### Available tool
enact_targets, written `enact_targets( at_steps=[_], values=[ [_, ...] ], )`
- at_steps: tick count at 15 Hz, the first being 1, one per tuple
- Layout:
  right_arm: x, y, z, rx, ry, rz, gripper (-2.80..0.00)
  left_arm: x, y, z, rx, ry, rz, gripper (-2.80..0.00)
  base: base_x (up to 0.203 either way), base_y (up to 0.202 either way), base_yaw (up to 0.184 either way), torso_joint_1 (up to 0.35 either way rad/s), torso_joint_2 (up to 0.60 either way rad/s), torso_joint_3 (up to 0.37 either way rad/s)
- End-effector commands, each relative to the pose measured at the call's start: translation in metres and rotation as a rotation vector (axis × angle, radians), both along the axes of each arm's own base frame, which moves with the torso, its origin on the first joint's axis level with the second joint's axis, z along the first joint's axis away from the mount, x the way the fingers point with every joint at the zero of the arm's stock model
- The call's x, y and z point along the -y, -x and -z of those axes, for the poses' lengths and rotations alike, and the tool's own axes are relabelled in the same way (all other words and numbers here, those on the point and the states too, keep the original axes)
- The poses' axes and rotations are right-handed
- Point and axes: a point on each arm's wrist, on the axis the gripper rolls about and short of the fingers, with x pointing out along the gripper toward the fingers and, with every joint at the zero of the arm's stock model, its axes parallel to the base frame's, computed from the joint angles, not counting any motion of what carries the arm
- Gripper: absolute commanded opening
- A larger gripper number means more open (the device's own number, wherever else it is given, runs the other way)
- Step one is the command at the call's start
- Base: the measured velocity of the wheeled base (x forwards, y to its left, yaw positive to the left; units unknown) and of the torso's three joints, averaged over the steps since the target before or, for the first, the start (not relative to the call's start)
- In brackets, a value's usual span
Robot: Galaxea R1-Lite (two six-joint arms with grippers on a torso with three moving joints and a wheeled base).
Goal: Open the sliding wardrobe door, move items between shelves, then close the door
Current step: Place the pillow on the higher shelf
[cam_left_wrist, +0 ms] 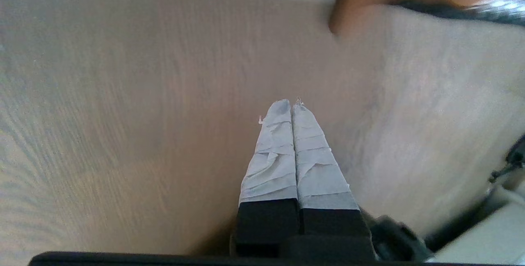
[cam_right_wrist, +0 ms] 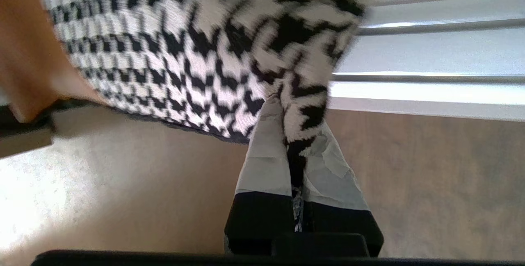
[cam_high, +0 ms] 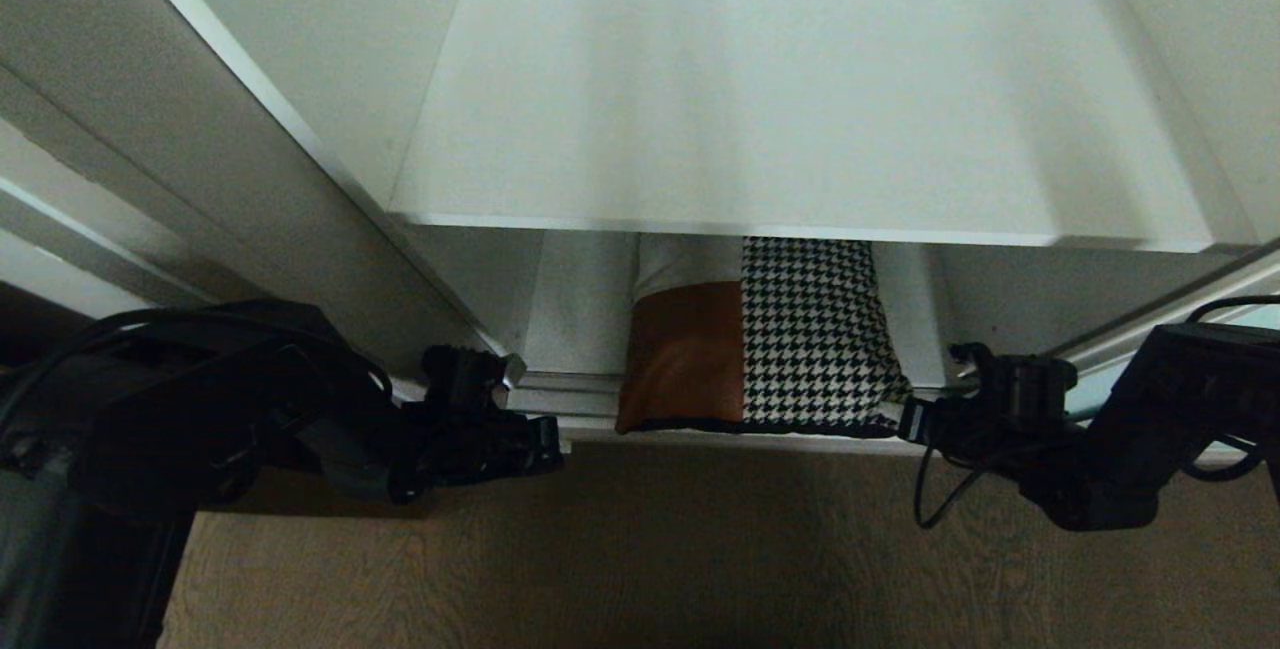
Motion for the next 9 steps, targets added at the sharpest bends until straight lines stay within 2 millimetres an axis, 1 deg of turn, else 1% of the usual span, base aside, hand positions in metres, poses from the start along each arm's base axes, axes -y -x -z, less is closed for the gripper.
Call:
enact_targets(
  at_steps=[1, 3, 6, 7, 9],
  values=[
    [0.000, 0.000, 0.002, -0.002, -0.002, 0.000, -2.80, 0.008, 0.000, -0.002, 0.002, 0.011, 0.010, -2.80, 0.000, 0.000, 0.000, 0.000, 0.00, 0.000],
    [0.000, 0.002, 0.001, -0.004, -0.003, -0.002, -2.80, 0.015, 0.013, 0.003, -0.029, -0.002, 0.033, -2.80, 0.000, 0.000, 0.000, 0.000, 0.00, 0.000],
    [0.000, 0.002, 0.001, -0.003, -0.001, -0.004, -2.80, 0.016, 0.037, 0.012, -0.039, -0.008, 0.044, -2.80, 0.000, 0.000, 0.000, 0.000, 0.00, 0.000],
    [0.000, 0.002, 0.001, -0.005, -0.001, -0.003, -2.80, 0.018, 0.042, 0.015, -0.015, -0.005, 0.033, -2.80, 0.000, 0.000, 0.000, 0.000, 0.00, 0.000],
    [-0.001, 0.002, 0.000, -0.004, -0.003, -0.004, -2.80, 0.029, 0.046, 0.031, 0.008, -0.074, -0.043, -2.80, 0.000, 0.000, 0.000, 0.000, 0.00, 0.000]
  ],
)
